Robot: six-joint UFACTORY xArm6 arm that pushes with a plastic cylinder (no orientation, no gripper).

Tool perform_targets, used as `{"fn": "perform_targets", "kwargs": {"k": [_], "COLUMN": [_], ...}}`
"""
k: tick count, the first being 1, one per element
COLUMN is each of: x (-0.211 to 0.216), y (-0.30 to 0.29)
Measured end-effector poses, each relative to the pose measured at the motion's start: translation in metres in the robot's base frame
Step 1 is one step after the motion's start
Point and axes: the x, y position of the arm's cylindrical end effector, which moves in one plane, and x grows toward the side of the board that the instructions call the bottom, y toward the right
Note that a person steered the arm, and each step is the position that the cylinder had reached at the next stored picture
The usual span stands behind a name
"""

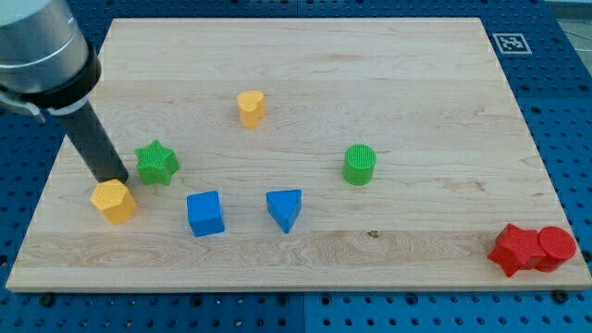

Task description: Separate the yellow hexagon from green star

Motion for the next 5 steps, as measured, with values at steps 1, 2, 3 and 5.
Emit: {"fn": "perform_targets", "kwargs": {"k": [1,2,3,5], "x": [0.003,0.003,-0.002,0.021], "y": [0.004,0.020,0.023,0.002]}}
